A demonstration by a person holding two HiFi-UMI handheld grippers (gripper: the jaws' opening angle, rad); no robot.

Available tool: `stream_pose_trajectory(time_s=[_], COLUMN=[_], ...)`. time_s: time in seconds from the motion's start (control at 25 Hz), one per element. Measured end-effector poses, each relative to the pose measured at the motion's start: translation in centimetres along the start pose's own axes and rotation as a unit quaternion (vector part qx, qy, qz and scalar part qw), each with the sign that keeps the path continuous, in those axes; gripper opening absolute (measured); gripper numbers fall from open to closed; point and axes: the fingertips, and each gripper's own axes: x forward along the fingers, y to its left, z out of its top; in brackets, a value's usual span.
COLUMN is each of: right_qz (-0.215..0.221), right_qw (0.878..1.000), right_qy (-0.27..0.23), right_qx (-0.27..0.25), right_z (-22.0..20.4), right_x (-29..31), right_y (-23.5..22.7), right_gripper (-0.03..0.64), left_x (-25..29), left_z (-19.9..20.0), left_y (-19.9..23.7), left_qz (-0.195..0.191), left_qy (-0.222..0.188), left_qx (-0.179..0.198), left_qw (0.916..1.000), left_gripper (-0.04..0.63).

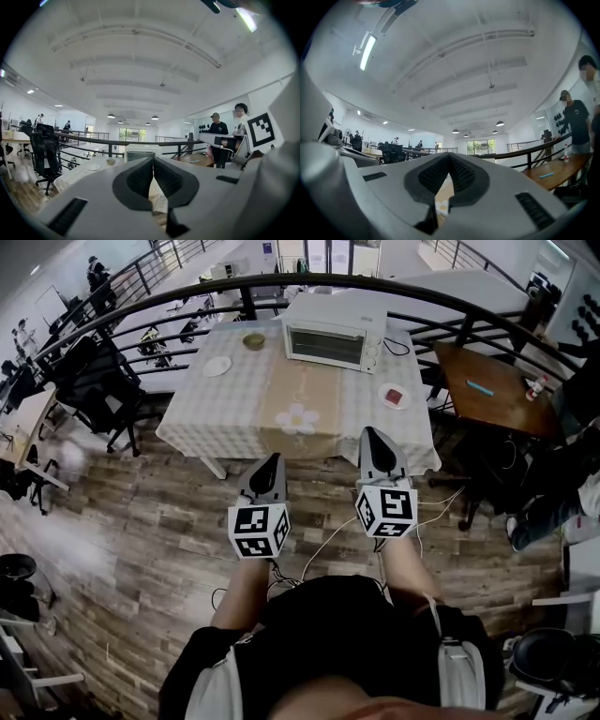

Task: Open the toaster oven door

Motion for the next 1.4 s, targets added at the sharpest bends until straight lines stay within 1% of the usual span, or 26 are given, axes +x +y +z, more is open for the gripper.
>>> stream_pose_trajectory(time_s=[0.16, 0.36, 0.6, 0.76, 1.0, 1.16, 1.32, 1.4], right_qz=[-0.015, -0.026, -0.028, -0.026, -0.024, -0.027, -0.027, -0.022], right_qw=[1.000, 1.000, 1.000, 1.000, 0.999, 0.999, 0.999, 0.999], right_qy=[-0.004, -0.004, 0.000, 0.004, 0.003, 0.005, 0.004, 0.003], right_qx=[0.001, 0.003, 0.003, 0.012, 0.021, 0.020, -0.022, -0.030], right_z=[0.1, -0.2, -1.6, -2.9, -4.3, -5.0, -4.7, -4.6], right_x=[0.0, 0.9, 3.6, 6.8, 12.7, 17.5, 22.7, 25.4], right_y=[1.5, 1.9, 2.5, 2.1, 0.7, -1.7, -3.9, -5.2], right_gripper=[0.003, 0.003, 0.003, 0.003, 0.003, 0.003, 0.003, 0.003], left_x=[-0.6, -0.3, 1.2, 3.3, 8.6, 14.1, 20.1, 23.3], left_z=[-0.1, -0.3, -0.7, -0.4, 0.2, 0.4, 2.0, 3.0], left_y=[1.9, 3.8, 6.2, 8.4, 11.6, 12.5, 13.0, 13.4], left_qz=[-0.012, -0.012, -0.007, 0.004, 0.013, 0.008, 0.002, 0.001], left_qy=[-0.002, -0.002, -0.002, -0.002, -0.006, 0.000, 0.002, -0.001], left_qx=[0.001, 0.000, 0.002, 0.009, 0.010, 0.008, 0.009, 0.005], left_qw=[0.9999, 0.9999, 1.0000, 0.9999, 0.9999, 0.9999, 1.0000, 1.0000], left_gripper=[0.015, 0.015, 0.015, 0.015, 0.015, 0.015, 0.015, 0.015])
